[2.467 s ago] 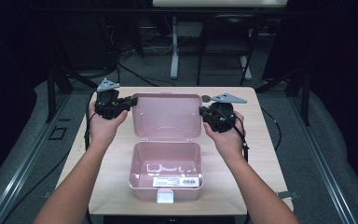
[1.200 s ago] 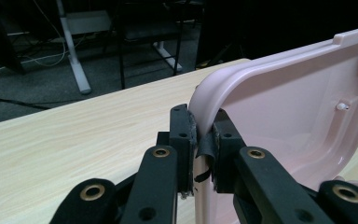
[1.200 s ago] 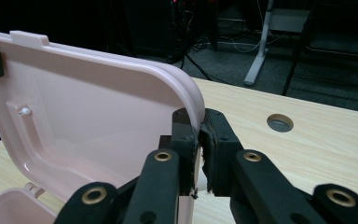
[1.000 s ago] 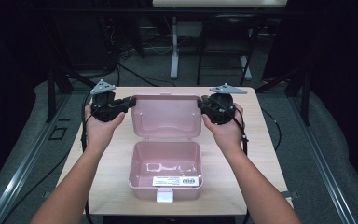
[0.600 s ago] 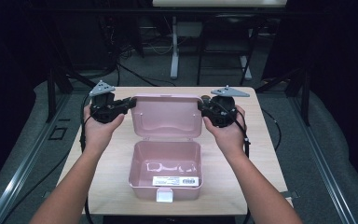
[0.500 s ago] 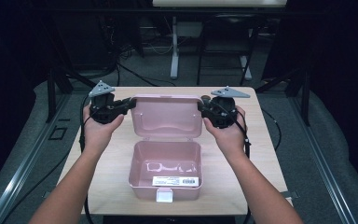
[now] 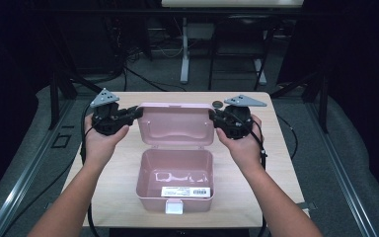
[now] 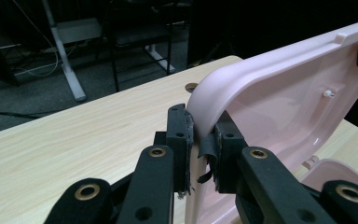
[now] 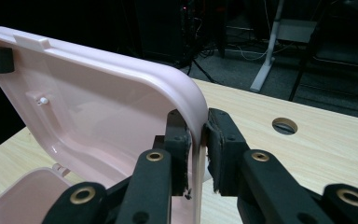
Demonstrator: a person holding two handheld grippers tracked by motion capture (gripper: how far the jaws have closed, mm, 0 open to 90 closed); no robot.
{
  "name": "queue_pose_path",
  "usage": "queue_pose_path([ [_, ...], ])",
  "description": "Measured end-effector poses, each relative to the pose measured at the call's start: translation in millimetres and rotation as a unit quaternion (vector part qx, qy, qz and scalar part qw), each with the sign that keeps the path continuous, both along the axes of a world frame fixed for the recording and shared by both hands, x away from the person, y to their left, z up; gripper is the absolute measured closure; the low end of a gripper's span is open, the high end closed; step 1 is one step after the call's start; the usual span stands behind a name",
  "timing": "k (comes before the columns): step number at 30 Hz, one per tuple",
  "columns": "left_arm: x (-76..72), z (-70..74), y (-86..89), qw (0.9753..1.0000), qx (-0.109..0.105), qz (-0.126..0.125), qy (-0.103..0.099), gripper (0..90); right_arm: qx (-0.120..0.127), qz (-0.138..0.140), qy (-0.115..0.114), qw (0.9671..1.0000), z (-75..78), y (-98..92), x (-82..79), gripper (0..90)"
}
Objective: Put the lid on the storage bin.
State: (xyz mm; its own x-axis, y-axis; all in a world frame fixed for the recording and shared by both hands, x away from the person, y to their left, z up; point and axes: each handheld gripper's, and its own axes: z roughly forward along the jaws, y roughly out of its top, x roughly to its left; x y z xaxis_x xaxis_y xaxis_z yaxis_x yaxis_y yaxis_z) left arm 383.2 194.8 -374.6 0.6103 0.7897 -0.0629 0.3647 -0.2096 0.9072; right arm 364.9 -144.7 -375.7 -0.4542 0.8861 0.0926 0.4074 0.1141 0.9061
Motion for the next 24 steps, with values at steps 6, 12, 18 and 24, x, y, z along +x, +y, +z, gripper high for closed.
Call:
queue_pose_path([
  [6,-4.8,1.0,0.5,1.0,0.003,-0.004,-0.005,79.5,-0.003,0.005,-0.001,1.0,1.7,0.3,-4.9,78.1],
  [12,-10.4,2.4,1.6,0.9999,0.009,-0.009,-0.004,78.8,-0.003,0.007,-0.002,1.0,2.3,0.1,-9.1,77.7],
  [18,-15.8,2.7,3.3,0.9998,0.009,-0.015,-0.003,78.1,-0.005,0.013,-0.004,0.9999,2.1,-0.3,-14.2,77.3],
  [24,-21.3,2.3,4.7,0.9998,0.007,-0.02,-0.003,77.3,-0.007,0.016,-0.006,0.9998,1.8,-0.6,-19.4,77.0],
])
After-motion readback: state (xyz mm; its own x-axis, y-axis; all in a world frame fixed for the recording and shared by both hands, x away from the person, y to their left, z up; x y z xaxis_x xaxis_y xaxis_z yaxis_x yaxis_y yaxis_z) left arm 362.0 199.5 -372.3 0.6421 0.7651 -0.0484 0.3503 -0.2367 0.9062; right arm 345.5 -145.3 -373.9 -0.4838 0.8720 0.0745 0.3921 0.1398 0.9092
